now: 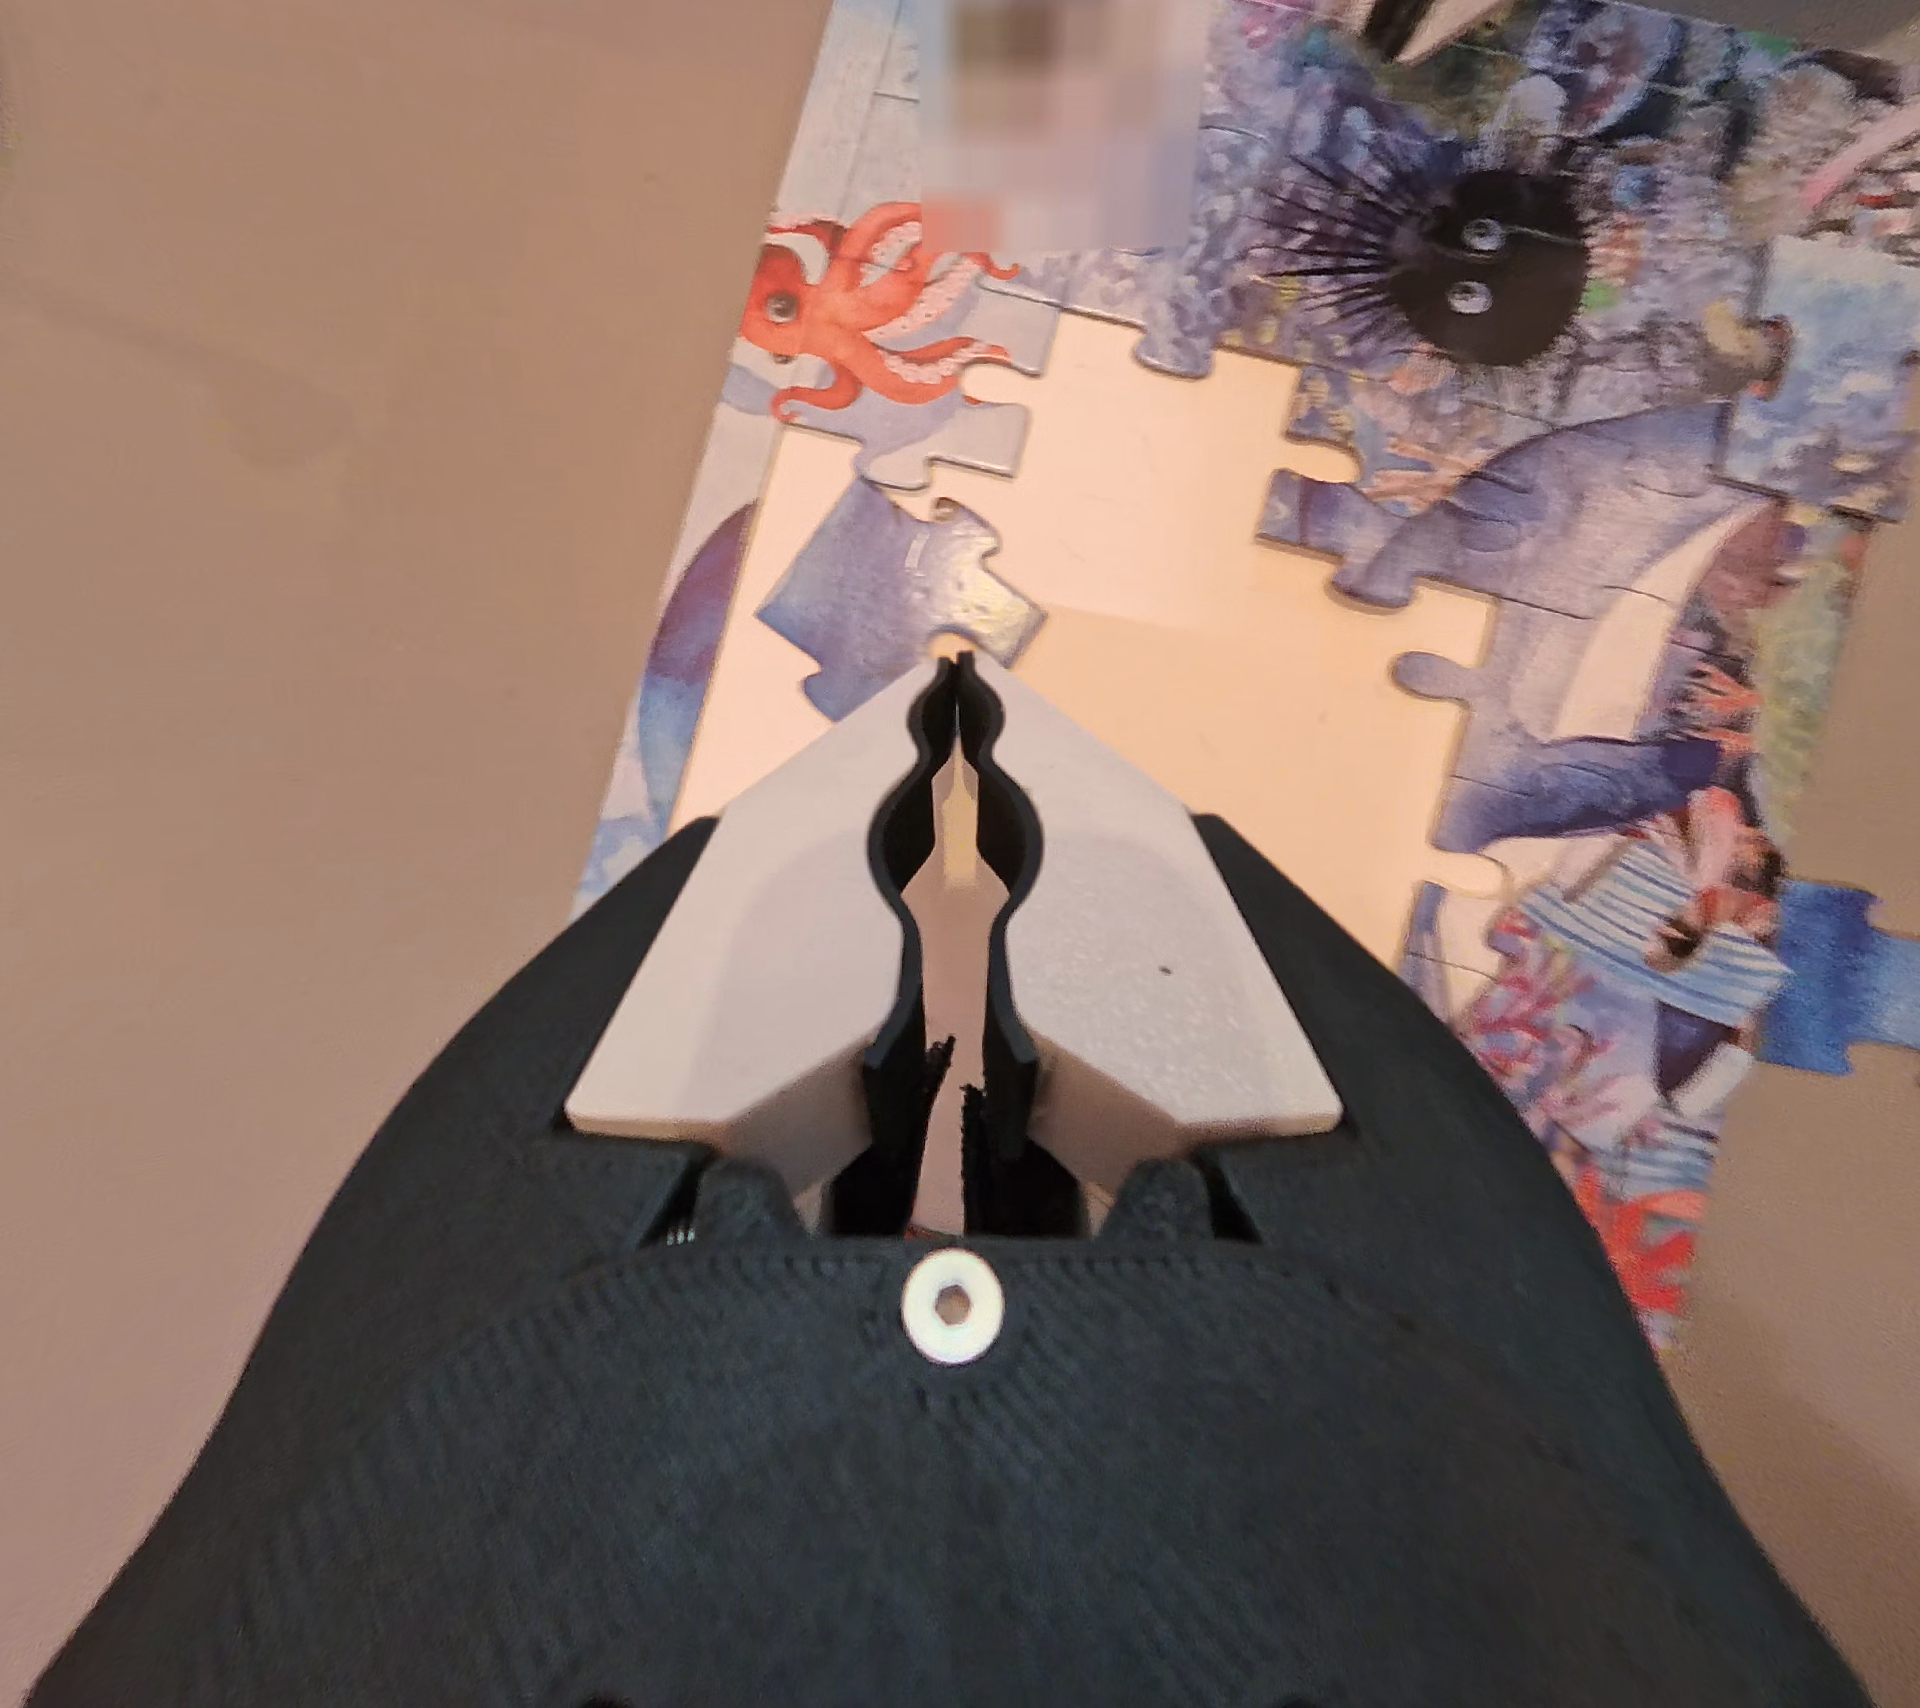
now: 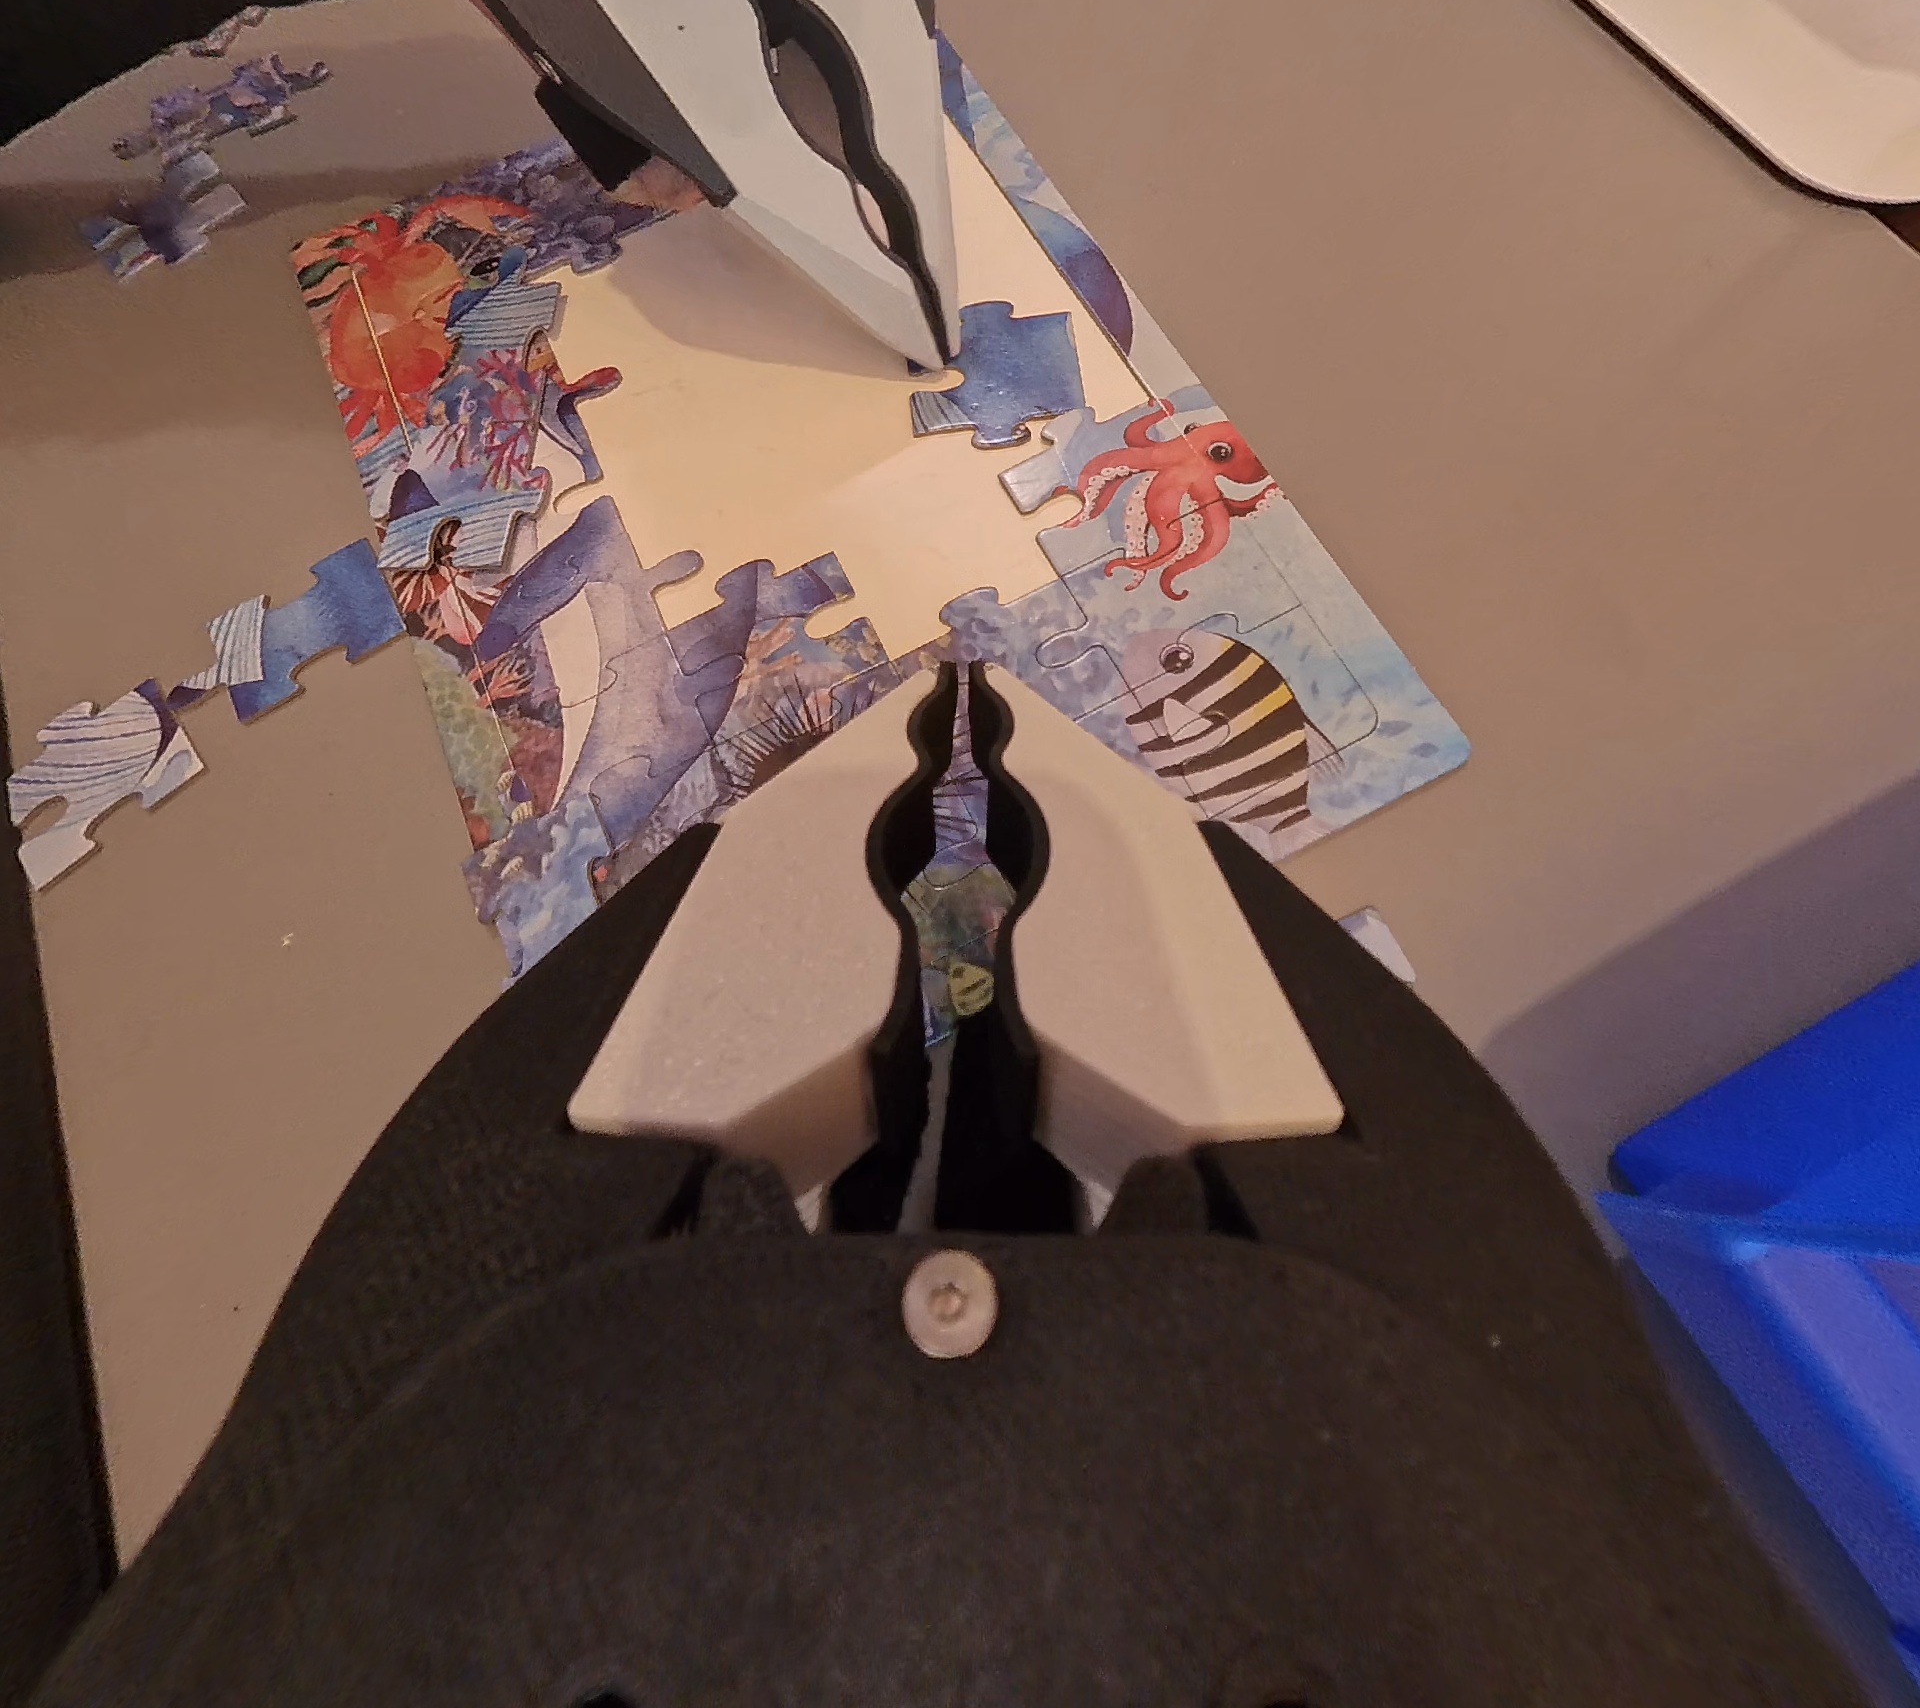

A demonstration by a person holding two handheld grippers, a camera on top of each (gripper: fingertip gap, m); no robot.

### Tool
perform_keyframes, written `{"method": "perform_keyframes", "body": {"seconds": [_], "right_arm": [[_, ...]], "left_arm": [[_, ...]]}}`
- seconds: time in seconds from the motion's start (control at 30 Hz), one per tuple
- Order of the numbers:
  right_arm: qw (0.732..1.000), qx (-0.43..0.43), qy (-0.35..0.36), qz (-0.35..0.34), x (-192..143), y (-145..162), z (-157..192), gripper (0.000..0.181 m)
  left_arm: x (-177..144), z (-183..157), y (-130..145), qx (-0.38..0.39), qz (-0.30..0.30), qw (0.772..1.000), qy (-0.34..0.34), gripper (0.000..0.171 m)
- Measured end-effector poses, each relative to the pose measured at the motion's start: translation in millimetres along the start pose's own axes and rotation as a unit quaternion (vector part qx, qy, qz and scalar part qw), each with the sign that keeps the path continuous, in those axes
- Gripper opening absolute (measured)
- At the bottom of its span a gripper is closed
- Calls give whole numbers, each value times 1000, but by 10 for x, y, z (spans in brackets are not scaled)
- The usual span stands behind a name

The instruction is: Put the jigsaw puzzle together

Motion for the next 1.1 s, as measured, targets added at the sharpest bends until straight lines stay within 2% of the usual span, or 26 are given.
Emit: {"method": "perform_keyframes", "body": {"seconds": [0.07,0.17,0.27,0.33,0.43,0.57,0.73,0.93,1.0,1.1], "right_arm": [[1000,1,-2,0,-1,3,0,0],[1000,2,-4,-1,-5,-3,6,2],[1000,2,-4,1,-5,2,6,4],[1000,3,-3,1,-6,6,1,5],[1000,4,-4,0,-11,12,-4,5],[1000,6,-5,1,-10,22,-6,6],[1000,4,-7,-1,-22,13,3,6],[1000,1,-9,5,3,32,15,6],[1000,0,-9,8,11,41,18,6],[1000,-1,-9,7,7,38,21,5]], "left_arm": [[-14,-107,44,4,19,999,37,0],[-51,-74,37,13,22,999,19,5],[-118,-11,1,7,7,1000,11,20],[-191,-125,27,29,8,999,43,27],[-329,-371,143,65,50,993,85,39],[-518,-570,272,100,89,987,92,49],[-636,-674,523,118,123,981,89,50],[-540,-650,739,122,147,979,64,46],[-541,-666,726,119,130,982,72,38],[-534,-657,731,117,127,982,73,38]]}}
Point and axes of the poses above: each gripper's, where its closed fingertips meet, x out along the fingers, y out of its underside, z = x × y across the jaws, the point moved 5 cm from there along -x, back along the fingers, and after that the axes turned 8 degrees about -x, right-handed, at the moved point
